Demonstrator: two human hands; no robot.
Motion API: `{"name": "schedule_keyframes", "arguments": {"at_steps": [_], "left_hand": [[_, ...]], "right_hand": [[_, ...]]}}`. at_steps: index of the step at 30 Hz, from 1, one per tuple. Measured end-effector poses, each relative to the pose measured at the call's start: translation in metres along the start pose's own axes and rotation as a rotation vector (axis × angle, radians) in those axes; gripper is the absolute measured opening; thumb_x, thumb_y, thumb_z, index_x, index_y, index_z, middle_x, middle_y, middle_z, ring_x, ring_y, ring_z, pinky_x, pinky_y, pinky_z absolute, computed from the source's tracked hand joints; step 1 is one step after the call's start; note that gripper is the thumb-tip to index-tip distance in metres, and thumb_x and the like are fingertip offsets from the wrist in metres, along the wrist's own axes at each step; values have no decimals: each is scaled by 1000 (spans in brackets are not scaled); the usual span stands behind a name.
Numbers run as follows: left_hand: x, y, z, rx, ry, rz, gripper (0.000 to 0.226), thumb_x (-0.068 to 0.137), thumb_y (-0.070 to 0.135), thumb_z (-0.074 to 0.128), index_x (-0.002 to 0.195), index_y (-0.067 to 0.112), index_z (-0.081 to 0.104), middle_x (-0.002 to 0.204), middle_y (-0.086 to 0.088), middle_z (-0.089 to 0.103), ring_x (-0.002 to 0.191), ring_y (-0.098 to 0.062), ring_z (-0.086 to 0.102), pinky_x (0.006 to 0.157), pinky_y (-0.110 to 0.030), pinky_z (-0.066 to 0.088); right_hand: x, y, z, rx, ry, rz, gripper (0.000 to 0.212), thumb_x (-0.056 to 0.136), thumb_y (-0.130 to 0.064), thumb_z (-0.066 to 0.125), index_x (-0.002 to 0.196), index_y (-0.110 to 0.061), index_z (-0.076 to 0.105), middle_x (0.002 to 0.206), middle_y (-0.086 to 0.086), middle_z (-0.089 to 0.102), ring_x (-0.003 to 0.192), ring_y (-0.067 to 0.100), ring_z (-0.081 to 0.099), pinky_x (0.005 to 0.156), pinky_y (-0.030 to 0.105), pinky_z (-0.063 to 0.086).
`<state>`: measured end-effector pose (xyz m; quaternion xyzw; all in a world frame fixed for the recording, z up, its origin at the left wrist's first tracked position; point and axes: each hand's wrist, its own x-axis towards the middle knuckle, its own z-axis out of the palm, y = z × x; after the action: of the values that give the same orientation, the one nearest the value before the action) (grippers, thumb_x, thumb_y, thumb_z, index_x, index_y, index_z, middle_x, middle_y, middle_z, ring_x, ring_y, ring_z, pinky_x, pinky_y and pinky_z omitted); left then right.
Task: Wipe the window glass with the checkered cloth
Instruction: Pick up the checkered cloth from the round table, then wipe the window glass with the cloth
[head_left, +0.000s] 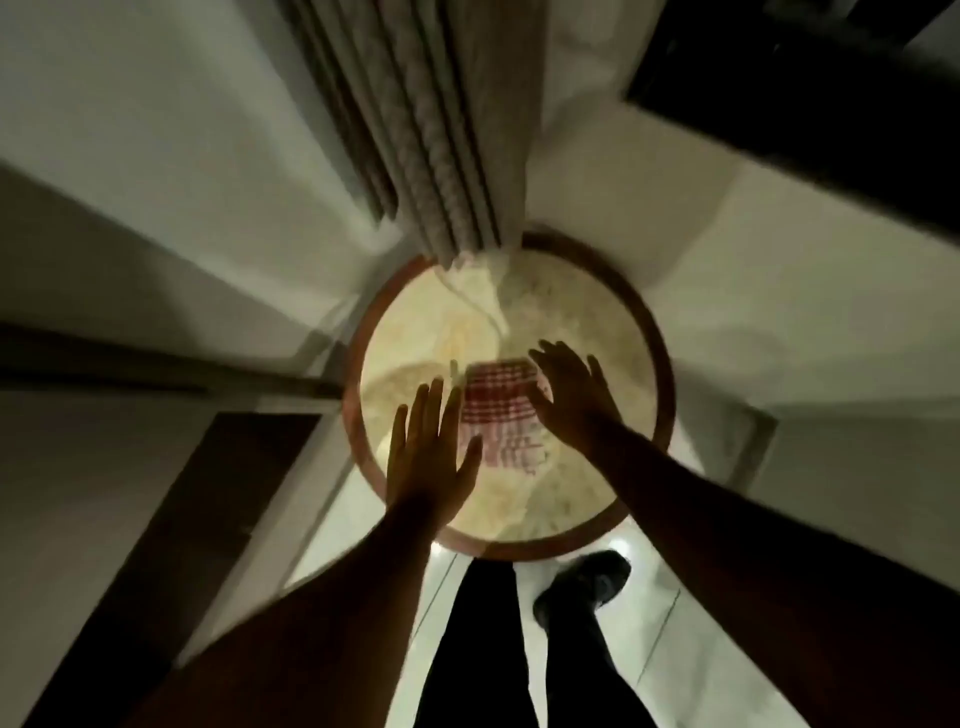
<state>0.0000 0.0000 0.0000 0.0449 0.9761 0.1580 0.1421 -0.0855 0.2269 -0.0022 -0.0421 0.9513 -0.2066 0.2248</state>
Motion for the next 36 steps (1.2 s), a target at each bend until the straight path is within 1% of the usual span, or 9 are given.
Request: {"name": "schedule_keyframes", "arguments": {"at_steps": [6,12,17,20,22,25,30,32,36], "left_hand": [[-14,-30,61,-24,-124,-131,77,114,57,36,179,21,16,187,-6,6,173,-25,2,139,-48,-3],[-23,-44,73,-9,-188,-142,80,110,64,14,179,23,12,188,-4,2,173,-24,-1,139,-49,-4],[-20,-30,61,11,-175,-136,75,112,61,16,179,26,9,187,-2,-1,173,-22,-7,135,-41,-18],[-13,-4,34,-10,-142,-95,73,114,57,21,179,24,12,187,-3,3,173,-22,-4,139,-48,-6],[-6,18,10,-45,-126,-67,75,113,58,16,179,23,14,187,-4,5,173,-23,-3,139,-49,-2],[14,57,-34,-40,-104,-4,77,110,63,4,178,27,2,187,-3,-3,171,-21,-11,138,-47,-11],[67,145,-117,-47,-34,139,96,90,77,-34,174,33,-17,179,4,-33,162,-15,-38,129,-41,-30],[89,187,-156,-96,40,233,93,97,76,-26,176,32,-10,180,4,-27,163,-15,-35,132,-42,-25],[115,258,-215,-178,146,486,74,114,58,14,177,21,22,183,-3,6,172,-25,3,139,-51,2]], "right_hand": [[75,3,78,51,-235,189,78,111,-41,52,174,-23,10,184,1,6,170,27,5,136,54,4],[78,5,109,-172,-152,165,61,105,-40,63,160,-20,46,160,9,53,149,34,49,132,51,28],[37,-7,79,278,-320,386,40,103,-49,65,123,-16,75,111,10,79,108,30,77,101,46,63],[-5,-8,41,550,-267,490,27,102,-33,72,113,-8,76,81,5,75,69,18,72,65,31,64],[-32,-8,7,815,-222,550,26,103,-21,74,123,-4,71,95,16,79,80,29,78,71,37,65],[-72,-8,-59,1076,-54,539,41,106,-7,67,145,-6,56,130,16,71,126,39,69,105,55,60],[-128,-2,-167,1510,210,436,42,103,-3,68,144,5,60,142,32,67,131,49,66,116,69,48],[-146,3,-209,1584,370,438,33,107,-1,62,139,6,65,141,34,67,129,51,68,115,68,49],[-173,6,-280,1642,628,421,32,108,-16,62,136,-2,68,121,20,82,117,45,75,93,55,62]]}}
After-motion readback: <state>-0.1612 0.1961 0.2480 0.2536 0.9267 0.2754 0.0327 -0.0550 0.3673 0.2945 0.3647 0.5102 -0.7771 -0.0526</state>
